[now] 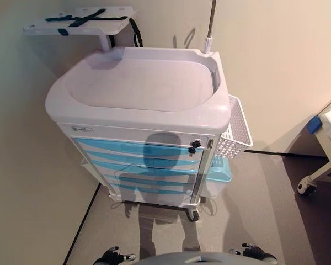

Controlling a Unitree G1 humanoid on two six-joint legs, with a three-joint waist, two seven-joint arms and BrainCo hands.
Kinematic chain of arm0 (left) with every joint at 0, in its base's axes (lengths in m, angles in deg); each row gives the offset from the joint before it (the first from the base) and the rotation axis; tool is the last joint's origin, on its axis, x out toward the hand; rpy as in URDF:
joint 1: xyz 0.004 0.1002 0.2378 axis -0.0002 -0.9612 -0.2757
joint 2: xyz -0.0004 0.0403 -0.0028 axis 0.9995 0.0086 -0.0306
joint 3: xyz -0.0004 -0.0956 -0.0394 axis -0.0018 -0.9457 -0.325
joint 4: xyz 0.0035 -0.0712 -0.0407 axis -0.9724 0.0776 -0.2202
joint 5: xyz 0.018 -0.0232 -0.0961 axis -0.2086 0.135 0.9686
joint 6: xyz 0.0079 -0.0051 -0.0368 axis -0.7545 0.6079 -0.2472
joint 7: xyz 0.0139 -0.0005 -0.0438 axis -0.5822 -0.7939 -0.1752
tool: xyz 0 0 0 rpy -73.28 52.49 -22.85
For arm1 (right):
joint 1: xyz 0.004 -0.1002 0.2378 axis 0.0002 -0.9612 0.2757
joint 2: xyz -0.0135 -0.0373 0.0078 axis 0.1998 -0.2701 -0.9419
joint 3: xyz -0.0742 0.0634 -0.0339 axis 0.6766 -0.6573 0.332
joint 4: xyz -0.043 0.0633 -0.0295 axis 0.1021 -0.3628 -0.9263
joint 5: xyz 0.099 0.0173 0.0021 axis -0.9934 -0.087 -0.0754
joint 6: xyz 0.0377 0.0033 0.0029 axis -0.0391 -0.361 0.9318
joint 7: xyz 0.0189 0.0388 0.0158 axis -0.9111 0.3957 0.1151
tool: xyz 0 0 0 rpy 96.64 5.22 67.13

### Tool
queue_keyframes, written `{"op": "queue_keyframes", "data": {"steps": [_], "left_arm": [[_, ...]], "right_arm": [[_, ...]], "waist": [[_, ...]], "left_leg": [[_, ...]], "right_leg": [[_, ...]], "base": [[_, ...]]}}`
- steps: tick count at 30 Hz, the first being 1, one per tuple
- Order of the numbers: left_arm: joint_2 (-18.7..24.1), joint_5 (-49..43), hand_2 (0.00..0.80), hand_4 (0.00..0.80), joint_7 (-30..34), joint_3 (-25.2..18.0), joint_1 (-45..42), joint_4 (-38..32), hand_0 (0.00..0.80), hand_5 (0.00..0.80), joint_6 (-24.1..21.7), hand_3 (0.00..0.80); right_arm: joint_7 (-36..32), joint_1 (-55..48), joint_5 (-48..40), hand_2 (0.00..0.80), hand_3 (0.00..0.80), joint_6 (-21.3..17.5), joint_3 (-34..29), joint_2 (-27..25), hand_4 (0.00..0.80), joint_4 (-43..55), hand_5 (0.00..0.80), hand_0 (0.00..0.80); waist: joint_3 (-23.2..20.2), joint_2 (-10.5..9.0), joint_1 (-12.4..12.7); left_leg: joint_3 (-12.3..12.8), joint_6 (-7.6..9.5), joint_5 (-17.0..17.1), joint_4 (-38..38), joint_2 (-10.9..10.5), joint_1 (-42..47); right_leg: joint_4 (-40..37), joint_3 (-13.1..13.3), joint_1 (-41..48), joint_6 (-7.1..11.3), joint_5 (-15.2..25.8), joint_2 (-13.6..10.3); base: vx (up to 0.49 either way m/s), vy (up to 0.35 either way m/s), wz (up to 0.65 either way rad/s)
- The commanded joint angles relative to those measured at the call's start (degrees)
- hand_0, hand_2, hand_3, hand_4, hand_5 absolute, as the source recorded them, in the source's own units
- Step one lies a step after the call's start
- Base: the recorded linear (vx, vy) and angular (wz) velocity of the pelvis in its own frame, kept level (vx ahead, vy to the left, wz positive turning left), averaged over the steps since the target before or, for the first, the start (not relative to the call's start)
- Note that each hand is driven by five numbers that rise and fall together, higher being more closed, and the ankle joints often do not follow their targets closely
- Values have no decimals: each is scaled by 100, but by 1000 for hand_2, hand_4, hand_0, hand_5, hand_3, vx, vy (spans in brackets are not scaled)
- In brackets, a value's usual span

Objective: Open the drawer and pick up the medicine

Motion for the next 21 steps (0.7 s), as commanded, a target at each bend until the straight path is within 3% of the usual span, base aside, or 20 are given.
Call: {"op": "queue_keyframes", "data": {"steps": [1,6,7,8,9,21], "left_arm": [[394,409,0,0,-153,-330,340,-401,0,0,-219,0],[468,1356,0,0,-227,-565,364,-1301,0,0,-427,0],[496,1826,88,88,-270,-681,394,-1694,88,88,-560,88],[497,1827,85,85,-270,-681,394,-1695,85,85,-559,85],[496,2115,0,0,-288,-737,422,-1883,0,0,-608,0],[128,4471,0,0,-231,-931,1141,-2951,0,0,-916,0]], "right_arm": [[12,442,84,0,0,-76,199,-8,0,-114,0,0],[49,583,55,0,0,-98,246,-21,0,99,0,0],[115,643,-126,0,0,-128,171,-11,0,214,0,0],[115,644,-127,0,0,-128,171,-10,0,214,0,0],[126,691,-182,0,0,-141,178,-6,0,283,0,0],[222,1137,-408,0,0,-185,318,-207,0,685,0,0]], "waist": [[269,-490,105],[609,-547,171],[779,-592,197],[770,-593,196],[867,-618,212],[1338,-713,247]], "left_leg": [[68,505,-378,463,-552,-323],[-44,537,-323,738,-621,-870],[-79,550,-311,909,-655,-1144],[-78,551,-314,919,-657,-1161],[-91,556,-315,1070,-677,-1352],[-352,532,-473,2476,-758,-3173]], "right_leg": [[678,239,-440,430,-287,-373],[1142,158,-1030,420,-324,-405],[1351,120,-1323,410,-336,-431],[1361,121,-1340,410,-339,-432],[1507,105,-1526,401,-343,-450],[2565,26,-3018,245,-536,-622]], "base": [[-100,20,2],[-163,11,6],[-198,1,24],[-213,-1,29],[-118,-6,21],[-133,-13,19]]}}
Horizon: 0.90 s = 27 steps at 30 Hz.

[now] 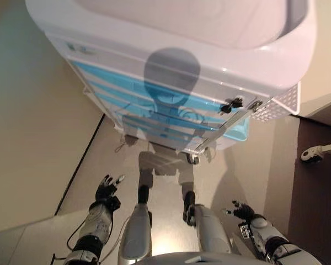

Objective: Open the drawer and pick up the medicine

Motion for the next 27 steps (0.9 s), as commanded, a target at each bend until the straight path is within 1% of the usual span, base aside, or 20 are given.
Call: {"op": "queue_keyframes", "data": {"steps": [1,4,7,11,12,13,14,15,17,19,21,22,27], "left_arm": [[-107,890,0,0,118,-202,190,-418,0,0,-313,0],[-269,1511,0,0,230,-164,431,-577,0,0,-320,0],[-347,1947,0,0,312,-134,713,-719,0,0,-330,0],[-431,2393,0,0,321,-99,1287,-564,0,0,-352,0],[-448,2498,0,0,318,-74,1444,-537,0,0,-368,0],[-456,2651,0,0,279,-70,1656,-418,0,0,-385,0],[-458,2652,0,0,280,-72,1652,-411,0,0,-385,0],[-459,2708,0,0,302,-65,1757,-393,0,0,-378,0],[-449,2792,0,0,312,-58,1985,-308,0,0,-381,0],[-424,2858,0,0,360,-39,2142,-368,0,0,-373,0],[-396,2897,0,0,458,104,2358,-470,0,0,-348,0],[-397,2897,0,0,455,105,2357,-472,0,0,-347,0],[-307,2793,0,0,646,409,2626,-867,0,0,-328,0]], "right_arm": [[109,-137,-231,0,0,-69,161,-133,0,119,0,0],[130,-64,-240,0,0,-58,176,-194,0,121,0,0],[133,-9,-238,0,0,-55,204,-258,0,167,0,0],[138,84,-259,0,0,-62,272,-292,0,155,0,0],[141,107,-258,0,0,-67,301,-298,0,142,0,0],[154,157,-277,0,0,-70,324,-315,0,184,0,0],[153,153,-275,0,0,-68,329,-316,0,181,0,0],[152,172,-288,0,0,-77,340,-318,0,204,0,0],[144,189,-295,0,0,-86,378,-324,0,236,0,0],[125,172,-294,0,0,-91,394,-338,0,270,0,0],[70,176,-254,0,0,-84,428,-363,0,230,0,0],[70,174,-253,0,0,-82,426,-364,0,233,0,0],[-48,116,-174,0,0,-82,477,-399,0,181,0,0]], "waist": [[-215,-143,-46],[-176,-143,-87],[-170,-149,-139],[-198,-137,-248],[-223,-127,-271],[-234,-127,-322],[-258,-120,-317],[-267,-121,-337],[-287,-113,-391],[-309,-109,-438],[-335,-102,-501],[-339,-103,-499],[-395,-68,-579]], "left_leg": [[137,401,-445,683,-320,-375],[112,415,-537,981,-314,-695],[123,431,-642,1281,-323,-973],[148,448,-768,1557,-302,-1265],[137,424,-973,1657,-285,-1265],[201,461,-842,1697,-279,-1435],[171,438,-1014,1730,-269,-1371],[193,442,-1048,1764,-253,-1402],[243,452,-1089,1823,-238,-1457],[296,471,-1124,1850,-228,-1485],[352,493,-1171,1903,-228,-1552],[354,493,-1172,1905,-228,-1558],[420,495,-1192,1886,-227,-1599]], "right_leg": [[-402,181,15,261,345,-57],[-160,208,-295,240,294,-55],[81,240,-569,217,200,-45],[329,331,-889,201,116,-38],[430,373,-910,232,-56,-22],[442,390,-1092,200,85,-23],[497,424,-1047,231,-69,1],[529,443,-1088,234,-86,8],[555,502,-1162,247,-91,15],[580,544,-1219,258,-90,24],[594,610,-1315,280,-69,33],[597,613,-1322,280,-69,33],[563,652,-1378,323,-33,14]], "base": [[-33,6,5],[-58,6,3],[-15,3,-1],[12,19,-3],[-18,48,-3],[82,26,-3],[0,45,-7],[96,30,-18],[10,65,-22],[18,55,-16],[17,59,-19],[16,53,-12],[22,35,-13]]}}
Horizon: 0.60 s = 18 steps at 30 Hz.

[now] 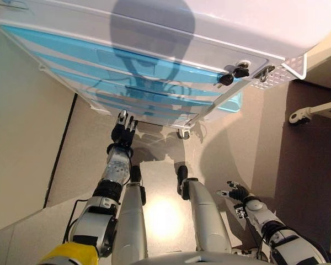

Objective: Open the drawer and pick up the medicine

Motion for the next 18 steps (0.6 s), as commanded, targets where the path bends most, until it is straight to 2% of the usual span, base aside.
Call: {"op": "queue_keyframes", "data": {"steps": [1,10,18], "left_arm": [[-16,-81,0,0,333,189,121,-503,0,0,-153,0],[42,-36,0,0,390,619,478,-1667,0,0,-398,0],[5,-55,0,0,377,698,338,-2217,0,0,-513,0]], "right_arm": [[-75,-286,-36,0,0,-63,220,-312,0,-32,0,0],[-165,-255,18,0,0,-85,279,-341,0,-80,0,0],[-206,-238,51,0,0,-85,315,-281,0,-176,0,0]], "waist": [[-403,229,-77],[-507,295,-126],[-541,316,-81]], "left_leg": [[96,393,-509,242,-262,-3],[116,398,-458,81,-295,-17],[68,378,-350,-165,-321,113]], "right_leg": [[-308,91,110,255,74,-49],[-496,112,78,291,204,-42],[-694,74,205,295,307,-40]], "base": [[24,30,-9],[5,7,0],[2,-8,2]]}}
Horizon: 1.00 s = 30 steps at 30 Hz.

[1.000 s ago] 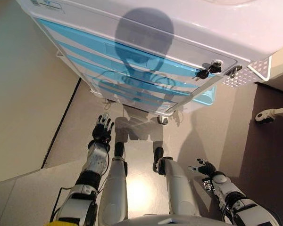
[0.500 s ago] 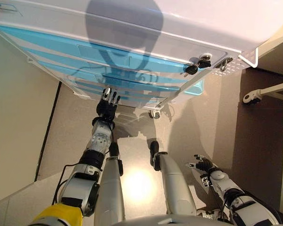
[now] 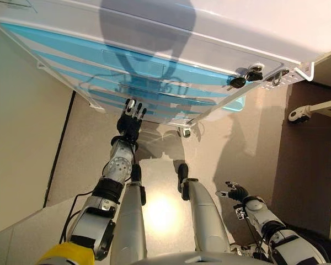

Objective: Open the drawer and pick up the medicine

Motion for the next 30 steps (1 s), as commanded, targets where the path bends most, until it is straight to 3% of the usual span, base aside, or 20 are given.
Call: {"op": "queue_keyframes", "data": {"steps": [1,3,4,5,7,8,9,10,30], "left_arm": [[-80,-117,0,0,516,57,609,-1262,0,0,-447,0],[-65,-70,0,0,533,40,572,-1368,0,0,-444,0],[-78,-73,0,0,529,27,552,-1383,0,0,-447,0],[-89,-67,0,0,537,32,553,-1399,0,0,-437,0],[-118,-35,0,0,560,50,518,-1462,0,0,-420,0],[-117,-29,0,0,567,64,515,-1480,0,0,-420,0],[-121,-37,0,0,572,72,501,-1507,0,0,-418,0],[-118,-30,0,0,578,82,508,-1543,0,0,-437,0],[10,33,0,0,699,60,435,-1612,0,0,-303,0]], "right_arm": [[-20,-240,40,0,0,-72,309,-289,0,-166,0,0],[-22,-235,64,0,0,-83,334,-287,0,-118,0,0],[-22,-244,67,0,0,-83,351,-284,0,-115,0,0],[-28,-241,73,0,0,-85,358,-271,0,-123,0,0],[-27,-227,88,0,0,-82,389,-245,0,-156,0,0],[-23,-219,93,0,0,-86,393,-244,0,-126,0,0],[-22,-227,101,0,0,-85,408,-234,0,-124,0,0],[-24,-222,104,0,0,-84,411,-231,0,-138,0,0],[-21,-261,123,0,0,-95,508,-187,0,-96,0,0]], "waist": [[-445,318,-88],[-459,290,-80],[-478,299,-65],[-466,278,-72],[-484,277,-58],[-462,253,-67],[-481,259,-57],[-463,239,-62],[-497,15,-32]], "left_leg": [[9,216,-396,-57,-196,260],[23,218,-134,-243,-203,232],[-26,189,-299,-257,-187,334],[6,210,-98,-327,-202,274],[-48,181,-227,-400,-176,410],[-18,204,-40,-435,-189,344],[-67,170,-187,-465,-171,454],[-39,188,4,-538,-187,418],[-194,31,417,-1431,-83,1050]], "right_leg": [[-466,22,286,144,168,97],[-693,-26,281,119,429,85],[-682,-8,367,149,284,117],[-785,-40,334,128,465,95],[-832,-45,460,169,353,126],[-917,-77,429,142,527,97],[-912,-63,526,170,389,129],[-999,-88,505,146,552,107],[-1789,-283,1171,184,799,199]], "base": [[0,0,0],[-51,-27,-1],[-93,-24,-1],[102,-38,0],[10,-31,3],[11,-35,5],[-82,-29,2],[24,-44,1],[11,-37,3]]}}
